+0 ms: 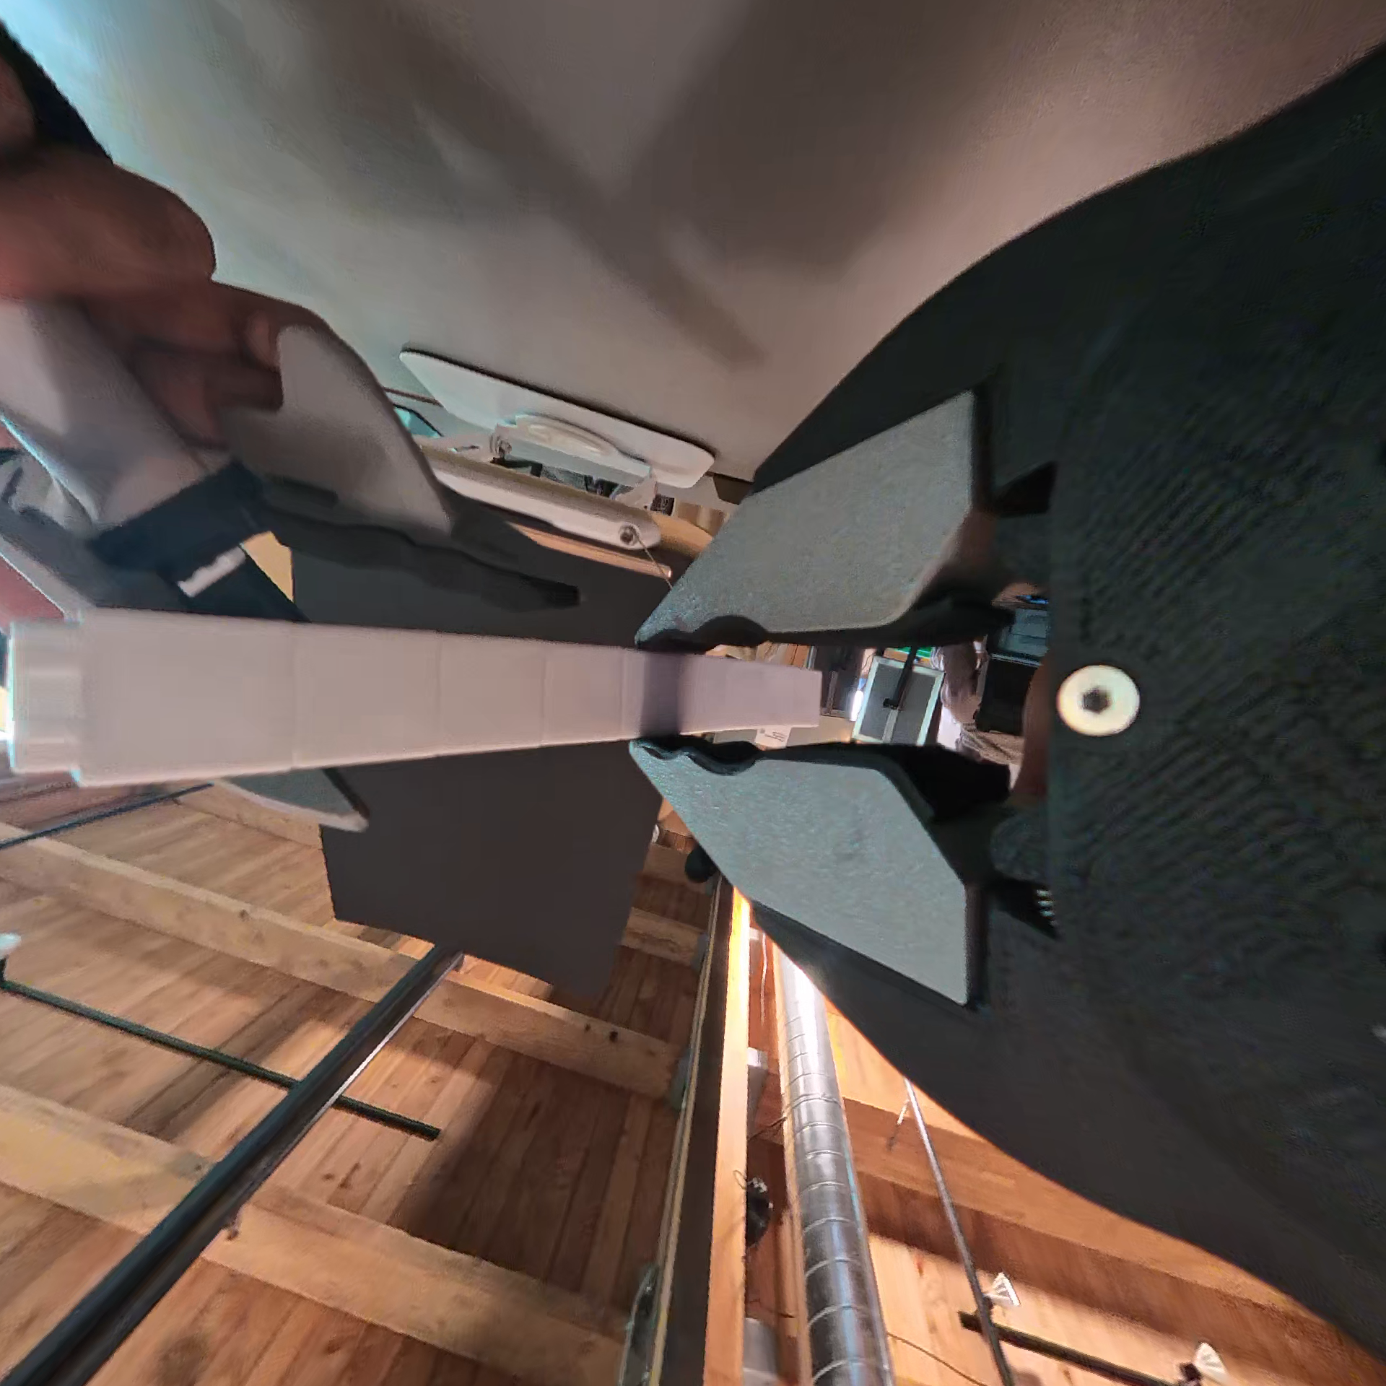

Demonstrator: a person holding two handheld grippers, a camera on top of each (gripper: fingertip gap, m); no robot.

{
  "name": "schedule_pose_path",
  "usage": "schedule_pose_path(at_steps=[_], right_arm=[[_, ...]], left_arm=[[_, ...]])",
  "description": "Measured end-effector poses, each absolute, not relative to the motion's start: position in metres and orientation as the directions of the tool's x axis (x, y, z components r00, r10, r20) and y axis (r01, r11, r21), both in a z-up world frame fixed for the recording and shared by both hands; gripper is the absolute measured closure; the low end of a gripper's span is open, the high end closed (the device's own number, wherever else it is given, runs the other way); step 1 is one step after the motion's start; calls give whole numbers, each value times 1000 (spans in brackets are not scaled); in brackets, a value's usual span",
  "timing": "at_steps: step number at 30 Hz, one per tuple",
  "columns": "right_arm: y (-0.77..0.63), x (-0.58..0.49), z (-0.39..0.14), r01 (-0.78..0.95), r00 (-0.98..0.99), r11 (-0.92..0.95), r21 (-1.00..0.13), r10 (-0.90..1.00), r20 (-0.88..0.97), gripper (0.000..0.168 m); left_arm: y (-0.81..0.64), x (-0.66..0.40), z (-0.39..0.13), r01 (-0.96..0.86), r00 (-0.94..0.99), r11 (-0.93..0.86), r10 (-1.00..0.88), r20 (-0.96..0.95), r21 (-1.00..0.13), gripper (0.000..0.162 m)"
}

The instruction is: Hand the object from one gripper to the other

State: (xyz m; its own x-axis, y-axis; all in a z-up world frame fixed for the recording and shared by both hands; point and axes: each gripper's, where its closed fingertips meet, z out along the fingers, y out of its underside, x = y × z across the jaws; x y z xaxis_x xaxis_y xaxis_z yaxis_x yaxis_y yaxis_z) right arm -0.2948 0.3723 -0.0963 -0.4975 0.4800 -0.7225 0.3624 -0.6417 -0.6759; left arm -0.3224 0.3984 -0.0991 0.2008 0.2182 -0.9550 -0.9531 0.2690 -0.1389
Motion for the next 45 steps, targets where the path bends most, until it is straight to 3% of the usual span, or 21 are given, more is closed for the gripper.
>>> schedule_pose_path(at_steps=[1,5,11,14,20,24,28,34,40,45], right_arm=[[368,-296,-100,382,-491,-630,-677,482,-725,110],[355,-299,-113,454,-471,-583,-673,484,-737,112],[348,-302,-130,510,-441,-549,-663,495,-749,136],[354,-304,-135,498,-416,-533,-684,545,-728,146],[375,-307,-143,443,-323,-471,-763,710,-626,148],[401,-309,-161,452,-161,-279,-847,909,-385,148],[429,-305,-176,531,-23,21,-847,1000,11,149],[459,-297,-193,681,2,360,-638,870,493,149],[451,-302,-194,691,-91,531,-490,737,670,150],[439,-308,-189,653,-130,616,-440,664,737,149]], left_arm=[[399,-321,-101,-954,190,270,212,-959,-130,143],[402,-318,-110,-966,122,249,204,-971,-69,143],[404,-308,-118,-970,61,243,213,-975,-7,142],[404,-309,-115,-963,118,261,208,-971,-61,132],[407,-325,-111,-922,322,267,127,-938,-281,121],[408,-330,-118,-783,551,289,-85,-830,-550,124],[402,-329,-114,-678,641,310,-196,-743,-667,130],[405,-318,-134,-757,547,282,-222,-807,-590,130],[417,-328,-154,-816,514,169,-226,-828,-553,127],[420,-329,-160,-835,499,130,-229,-836,-534,125]])
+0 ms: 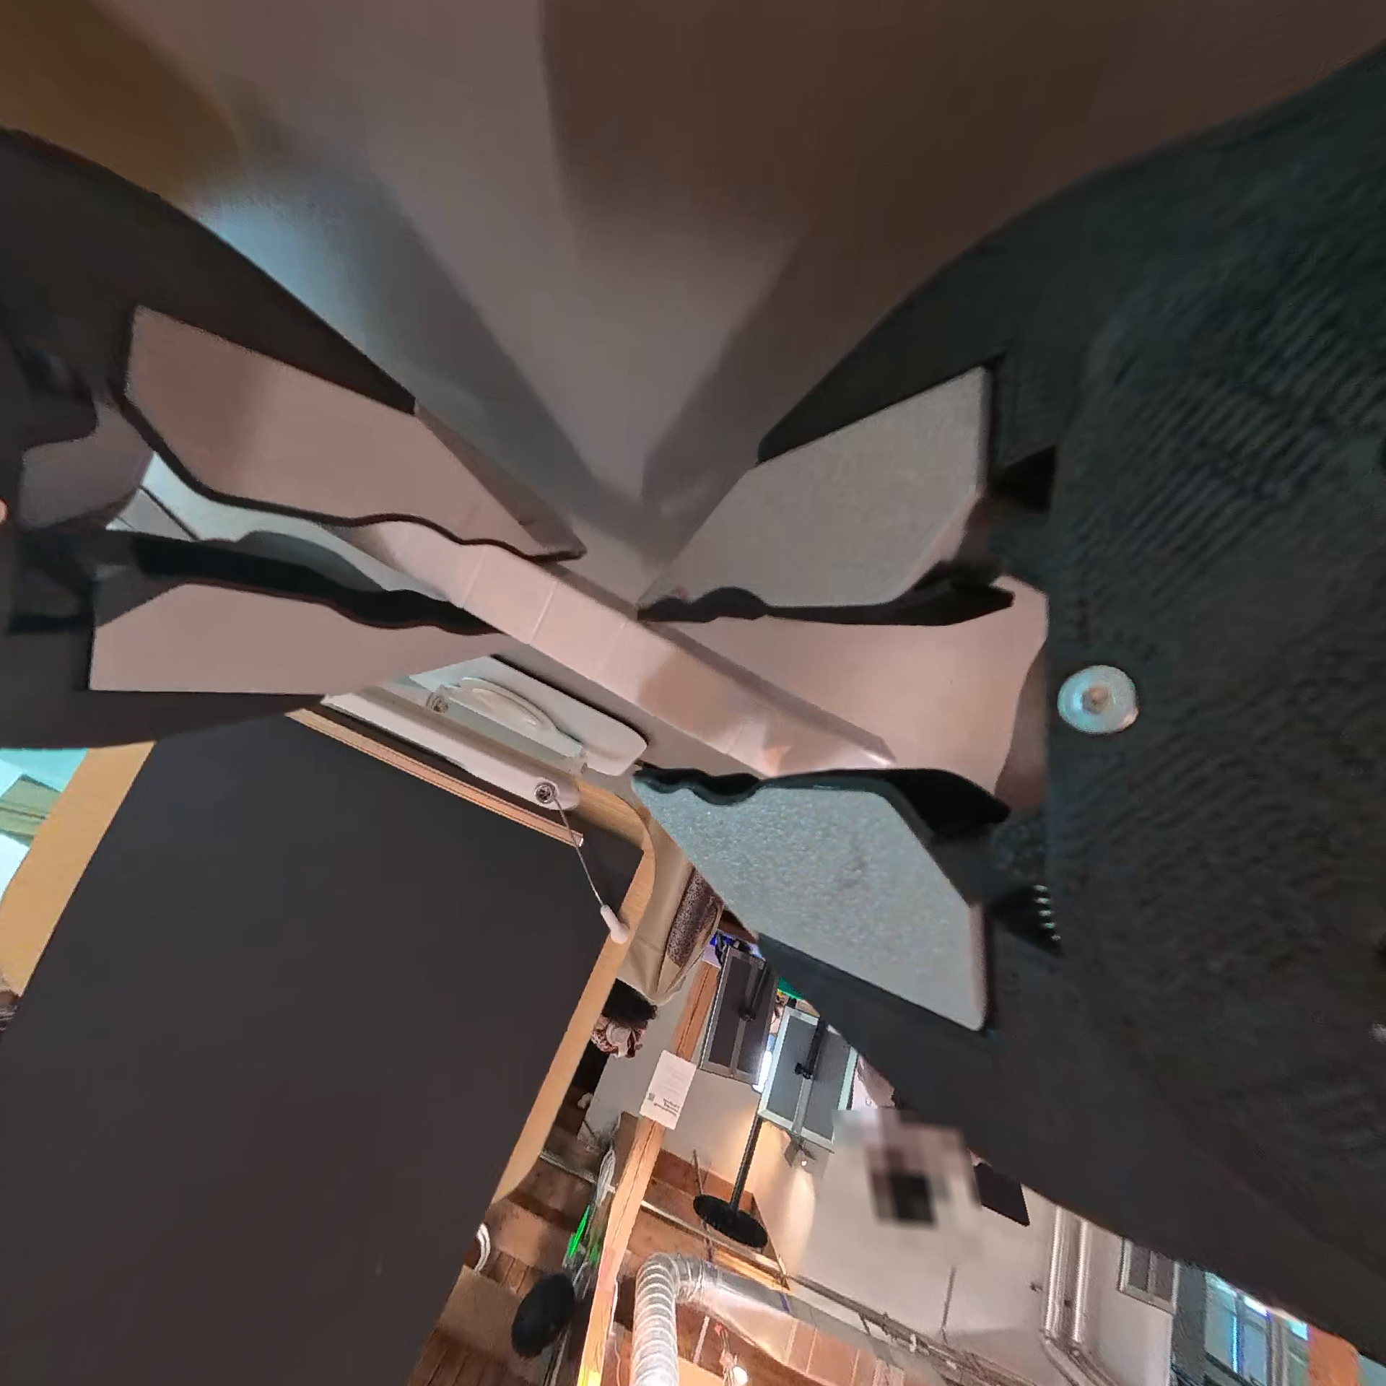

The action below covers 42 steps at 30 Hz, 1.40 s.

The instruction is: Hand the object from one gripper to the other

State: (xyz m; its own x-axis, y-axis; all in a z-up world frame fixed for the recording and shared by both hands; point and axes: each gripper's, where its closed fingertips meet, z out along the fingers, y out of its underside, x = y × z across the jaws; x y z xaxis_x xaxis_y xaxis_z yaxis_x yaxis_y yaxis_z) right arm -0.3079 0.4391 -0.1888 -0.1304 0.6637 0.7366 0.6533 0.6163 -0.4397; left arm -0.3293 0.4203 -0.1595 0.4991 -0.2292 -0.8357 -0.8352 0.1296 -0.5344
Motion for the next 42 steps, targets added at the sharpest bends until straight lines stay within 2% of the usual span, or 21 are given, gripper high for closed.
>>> schedule_pose_path(at_steps=[4,9,14,17,18,23,27,31,33,35,36,38,42], right_arm=[[433,-312,-184,627,-141,662,-411,616,775,150],[432,-314,-182,625,-141,698,-350,542,829,149],[429,-314,-173,584,-81,679,-445,594,801,146],[431,-312,-161,548,-23,656,-519,633,774,125],[431,-311,-157,529,-7,645,-552,653,757,122],[434,-307,-133,452,96,612,-650,691,717,117],[428,-304,-111,372,163,599,-709,710,685,120],[441,-279,-59,131,367,396,-909,832,416,147],[455,-261,-43,-20,415,261,-965,881,229,136],[459,-260,-47,-91,329,96,-991,942,61,135],[459,-266,-54,-88,270,5,-996,963,-19,131],[451,-280,-68,-67,142,-157,-985,976,-165,114],[429,-299,-82,-34,-33,-325,-945,946,-324,106]], left_arm=[[423,-328,-167,-839,498,100,-251,-830,-534,124],[425,-331,-170,-849,495,65,-253,-832,-525,133],[426,-332,-169,-855,492,44,-252,-833,-517,136],[428,-338,-165,-850,508,27,-227,-831,-526,139],[428,-341,-164,-843,520,23,-222,-825,-538,139],[429,-345,-157,-820,556,23,-198,-807,-571,140],[430,-352,-152,-807,581,9,-165,-797,-590,141],[431,-367,-139,-727,683,-5,-107,-722,-687,141],[430,-375,-127,-647,759,16,-77,-646,-762,141],[428,-379,-117,-567,819,50,-71,-570,-822,141],[427,-380,-114,-531,842,65,-74,-535,-845,141],[426,-378,-111,-479,869,76,-97,-485,-874,141],[423,-364,-109,-501,850,107,-129,-512,-859,141]])
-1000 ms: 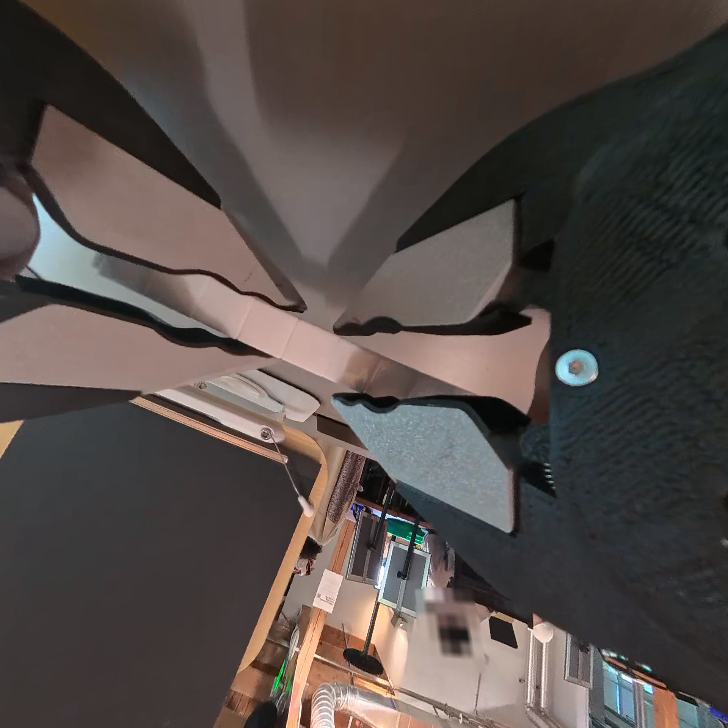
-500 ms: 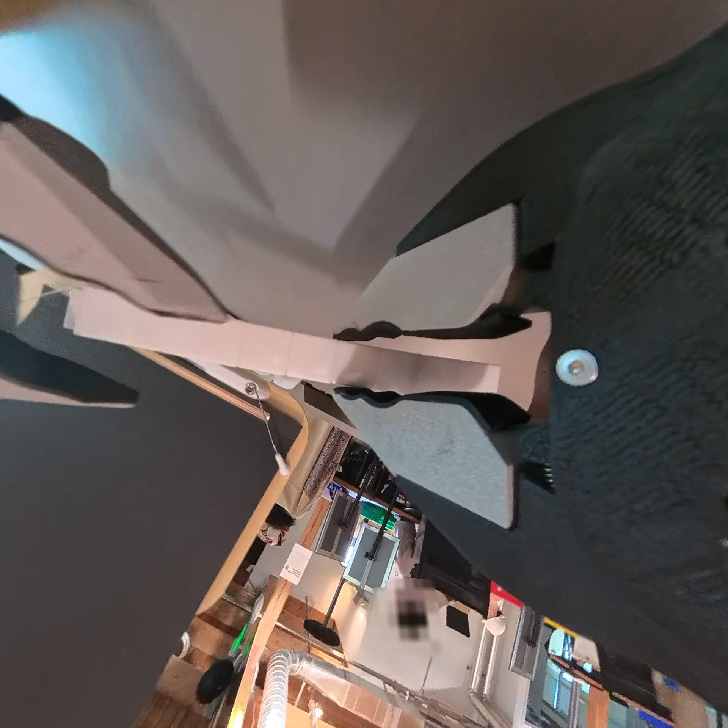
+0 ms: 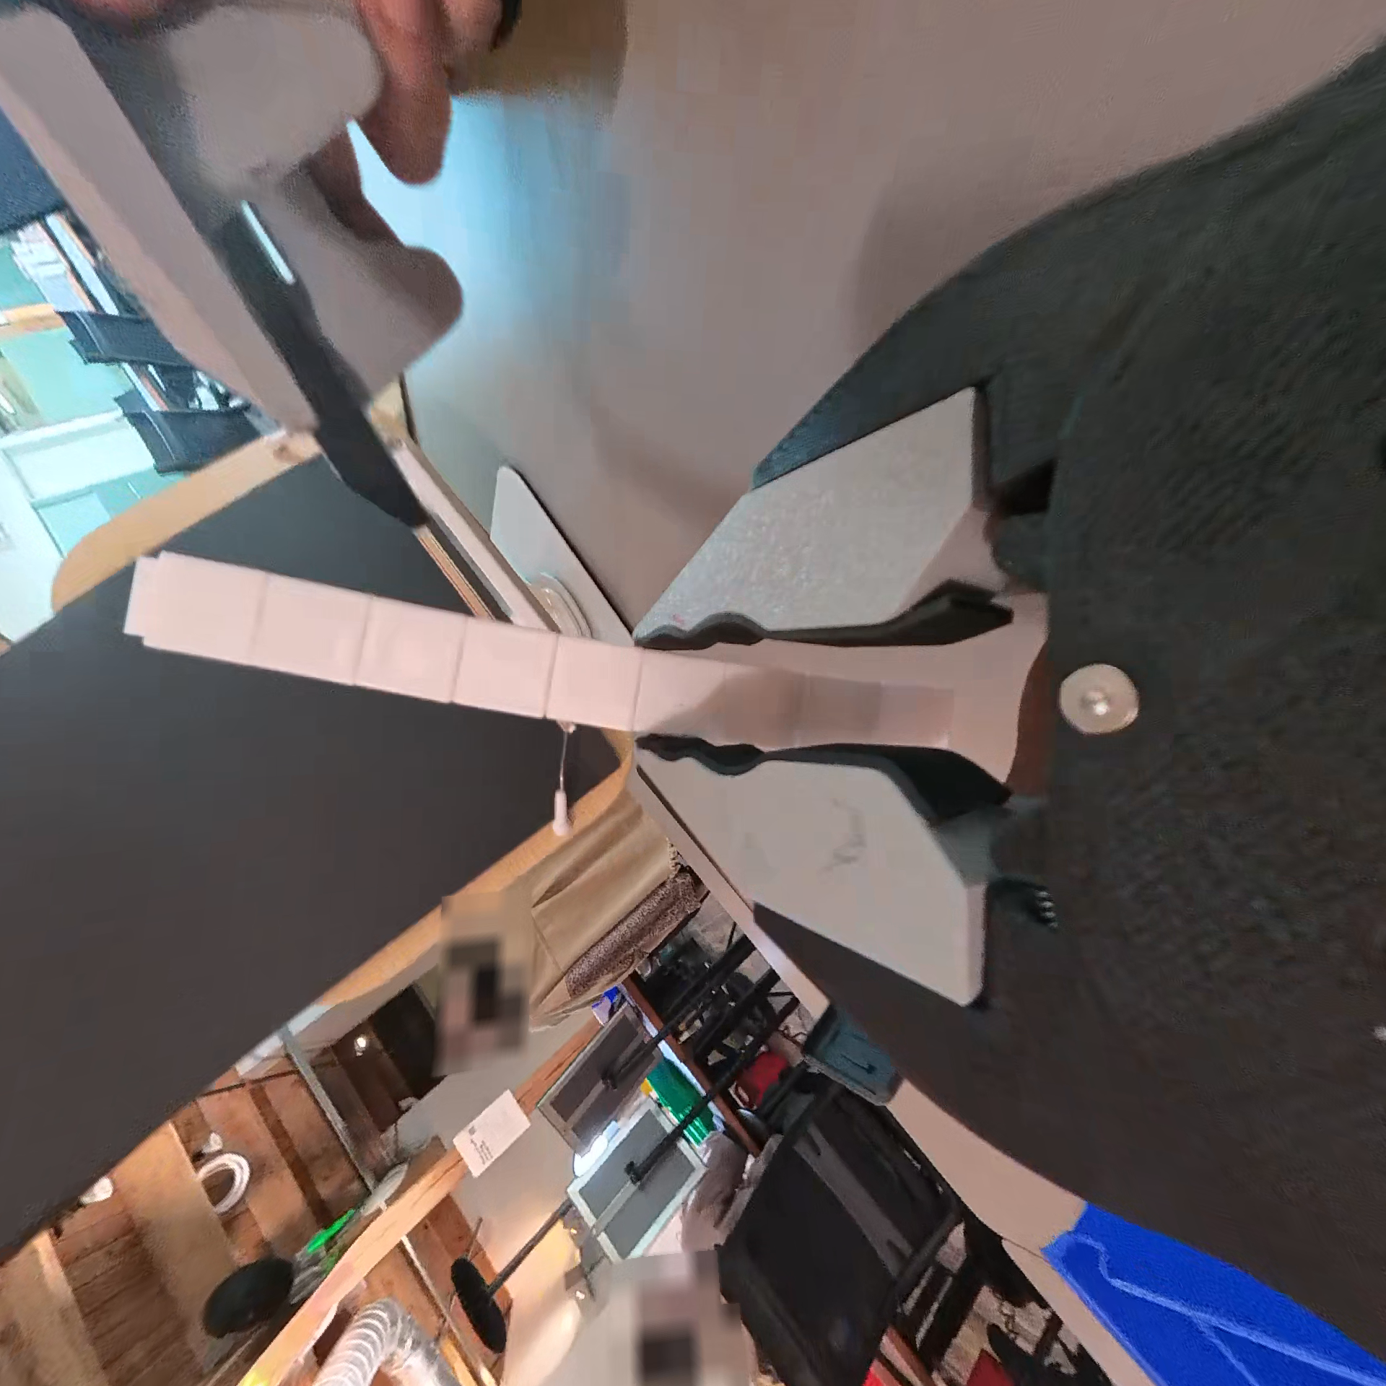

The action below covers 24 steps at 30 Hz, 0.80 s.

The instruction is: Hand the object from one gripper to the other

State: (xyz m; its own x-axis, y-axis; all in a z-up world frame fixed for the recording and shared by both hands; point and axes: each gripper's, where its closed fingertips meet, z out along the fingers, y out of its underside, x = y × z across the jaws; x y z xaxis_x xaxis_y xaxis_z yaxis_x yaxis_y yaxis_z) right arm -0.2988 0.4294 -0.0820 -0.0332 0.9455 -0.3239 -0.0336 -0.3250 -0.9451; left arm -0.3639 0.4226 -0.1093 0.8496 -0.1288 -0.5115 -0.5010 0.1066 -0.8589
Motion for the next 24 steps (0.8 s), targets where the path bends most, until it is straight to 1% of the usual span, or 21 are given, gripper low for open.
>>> schedule_pose_path(at_steps=[5,6,8,10,12,16,20,24], right_arm=[[420,-310,-94,7,-57,-314,-949,948,-314,108],[418,-311,-94,3,-65,-309,-951,949,-309,111],[414,-312,-92,-15,-91,-308,-951,948,-305,123],[413,-312,-92,-16,-98,-312,-950,946,-309,143],[416,-312,-94,-9,-87,-309,-951,948,-307,147],[422,-309,-95,-3,-76,-300,-954,951,-299,150],[435,-304,-93,-7,24,-187,-982,982,-187,150],[445,-300,-94,59,149,40,-997,988,49,150]], left_arm=[[421,-340,-117,-527,816,126,-201,-542,-840,141],[420,-337,-118,-531,810,130,-211,-547,-837,141],[419,-329,-123,-539,795,134,-245,-555,-831,141],[419,-323,-125,-550,784,138,-254,-566,-824,140],[419,-321,-127,-548,785,132,-259,-562,-826,141],[419,-318,-131,-515,797,117,-299,-525,-849,142],[419,-323,-131,-499,810,105,-296,-507,-860,137],[419,-327,-128,-470,827,101,-296,-478,-877,138]])
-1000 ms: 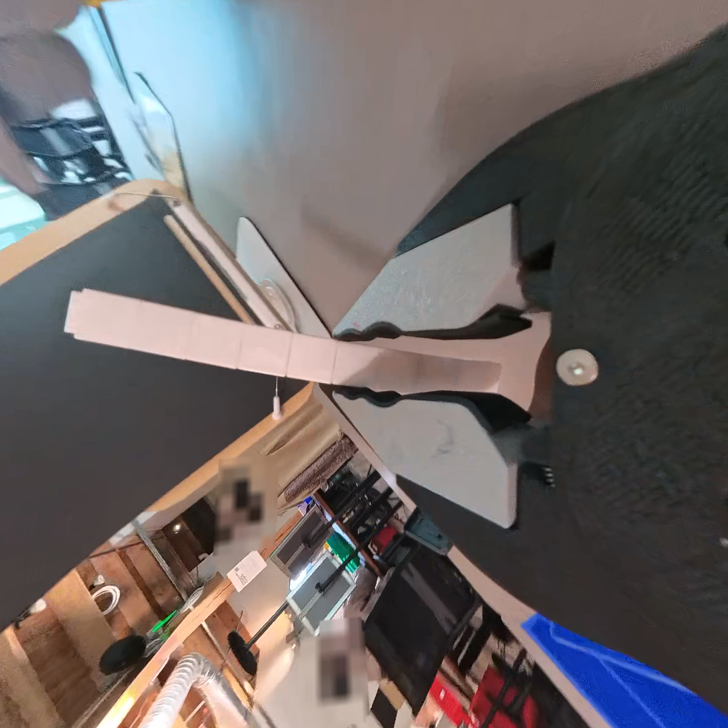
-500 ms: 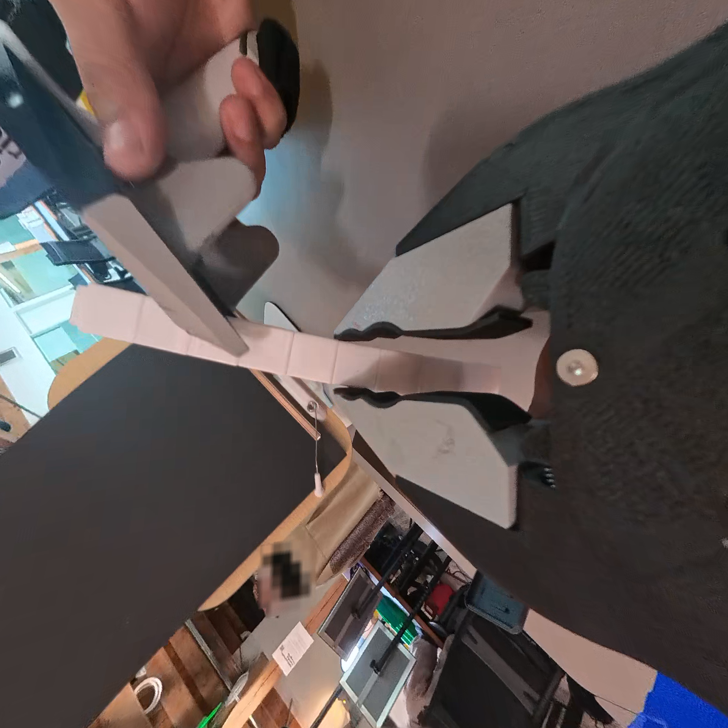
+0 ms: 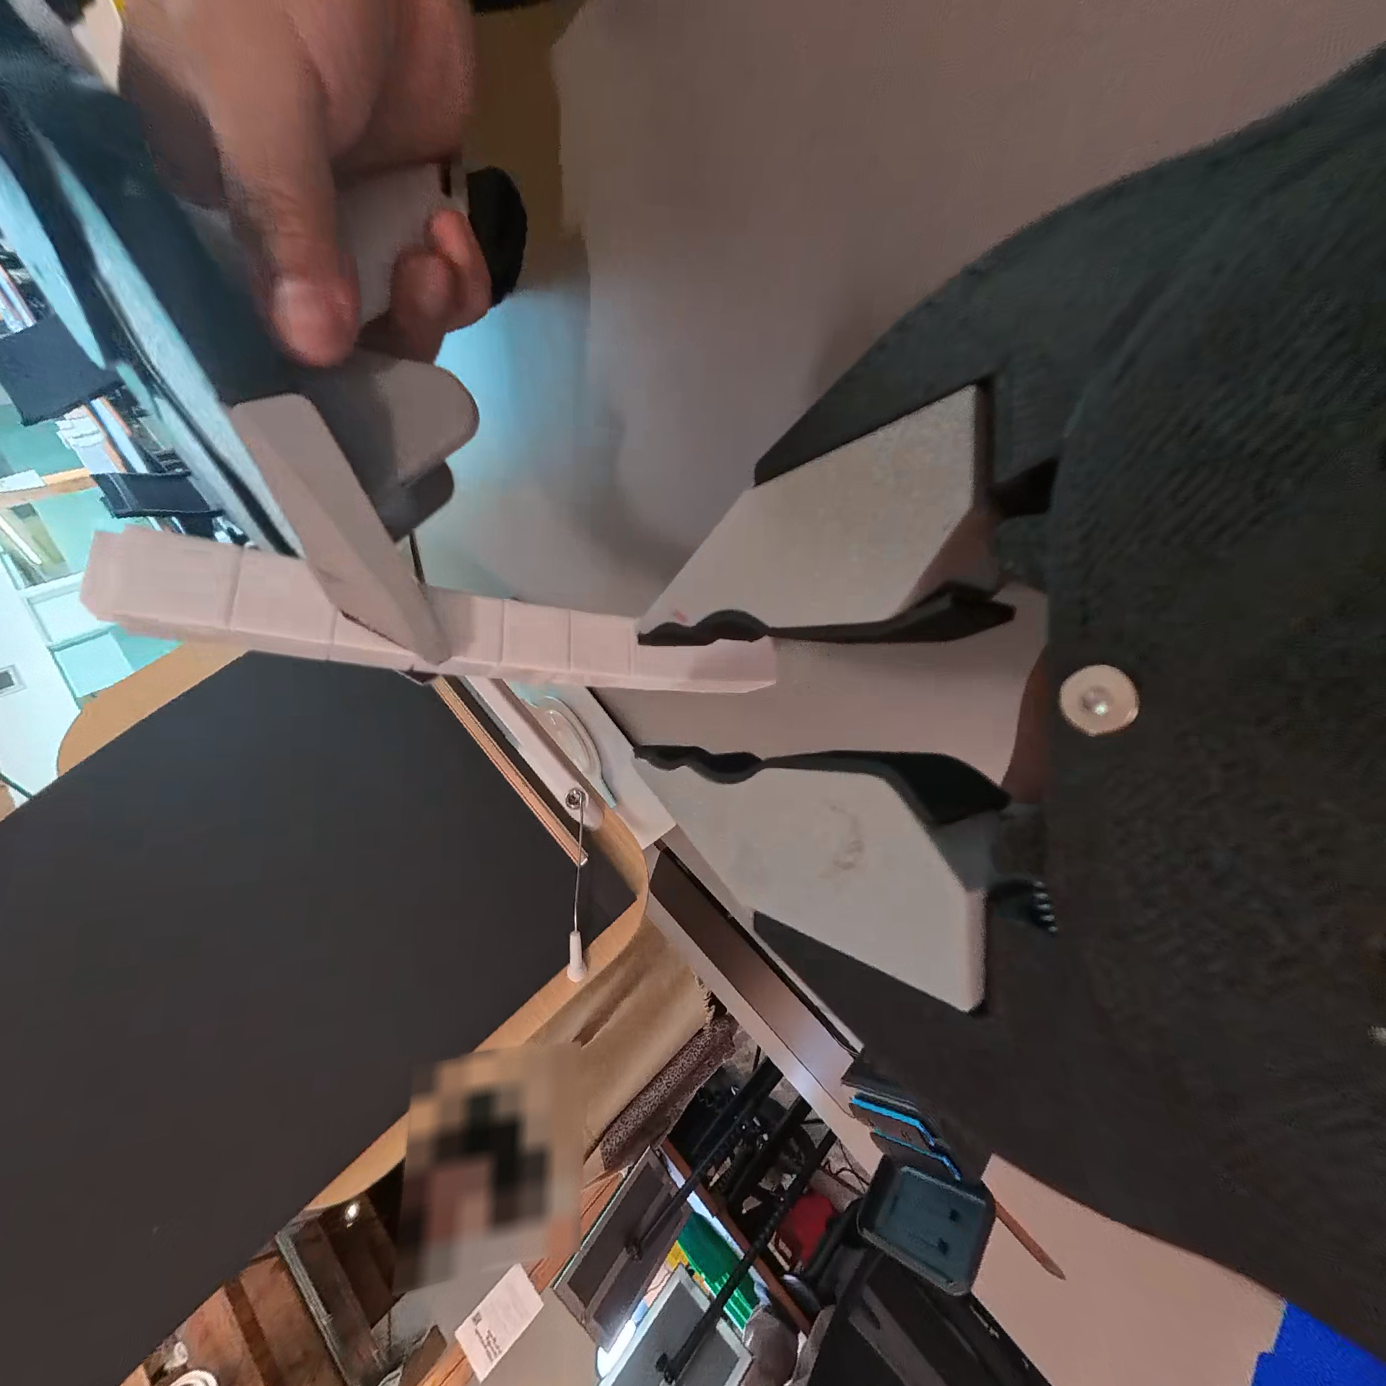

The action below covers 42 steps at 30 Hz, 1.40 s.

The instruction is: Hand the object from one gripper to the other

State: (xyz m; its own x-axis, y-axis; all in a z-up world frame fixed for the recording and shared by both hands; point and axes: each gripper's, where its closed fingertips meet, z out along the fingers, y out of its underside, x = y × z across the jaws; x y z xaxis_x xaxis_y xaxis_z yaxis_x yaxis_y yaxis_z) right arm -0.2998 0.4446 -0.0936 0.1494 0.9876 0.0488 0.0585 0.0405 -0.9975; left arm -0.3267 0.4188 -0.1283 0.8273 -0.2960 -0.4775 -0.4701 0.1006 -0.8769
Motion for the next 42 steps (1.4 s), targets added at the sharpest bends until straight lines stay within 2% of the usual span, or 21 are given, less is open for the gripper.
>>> schedule_pose_path(at_steps=[3,5,7,10,15,20,24,36,38,39,42], right_arm=[[444,-300,-97,187,218,333,-924,903,370,150],[441,-301,-100,296,234,555,-778,747,622,150],[436,-304,-104,378,204,722,-579,545,813,150],[432,-310,-109,458,141,825,-332,301,943,150],[427,-317,-114,507,90,850,-141,111,990,149],[427,-319,-120,522,58,850,-74,52,997,149],[426,-320,-127,532,24,847,9,-26,999,149],[419,-325,-137,534,-12,841,87,-95,995,150],[418,-326,-139,542,-23,834,101,-106,994,150],[418,-326,-139,544,-24,833,103,-108,994,149],[423,-325,-140,562,-28,821,99,-100,995,150]], left_arm=[[419,-329,-127,-419,851,85,-312,-423,-904,138],[419,-333,-123,-308,887,60,-344,-309,-949,140],[418,-337,-122,-159,901,-6,-409,-143,-987,140],[415,-337,-136,39,839,-206,-524,144,-978,131],[402,-332,-123,299,641,-343,-619,454,-891,129],[393,-315,-125,299,552,-421,-656,515,-856,107],[381,-295,-128,285,425,-517,-687,590,-807,97],[378,-282,-138,252,392,-573,-677,624,-780,99],[379,-280,-142,235,410,-577,-671,618,-782,104],[381,-280,-146,223,425,-577,-668,611,-786,114],[381,-283,-148,214,416,-581,-673,611,-785,124]])
